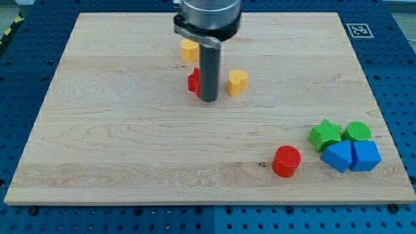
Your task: Push the red circle below the heart
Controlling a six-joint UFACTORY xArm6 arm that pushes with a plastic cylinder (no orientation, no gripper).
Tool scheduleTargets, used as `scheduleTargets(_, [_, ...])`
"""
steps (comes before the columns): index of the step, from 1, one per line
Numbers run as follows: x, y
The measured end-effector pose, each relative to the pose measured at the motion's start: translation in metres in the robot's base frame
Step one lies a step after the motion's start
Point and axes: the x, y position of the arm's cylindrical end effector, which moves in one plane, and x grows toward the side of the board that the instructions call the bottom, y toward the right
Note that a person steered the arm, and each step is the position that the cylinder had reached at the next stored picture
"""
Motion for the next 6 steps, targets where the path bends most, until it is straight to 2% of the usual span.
scheduleTargets(2, [-0.004,-0.030])
scheduleTargets(3, [0.047,-0.030])
scheduleTargets(4, [0.130,-0.012])
scheduleTargets(5, [0.175,0.059])
scheduleTargets(6, [0.182,0.112])
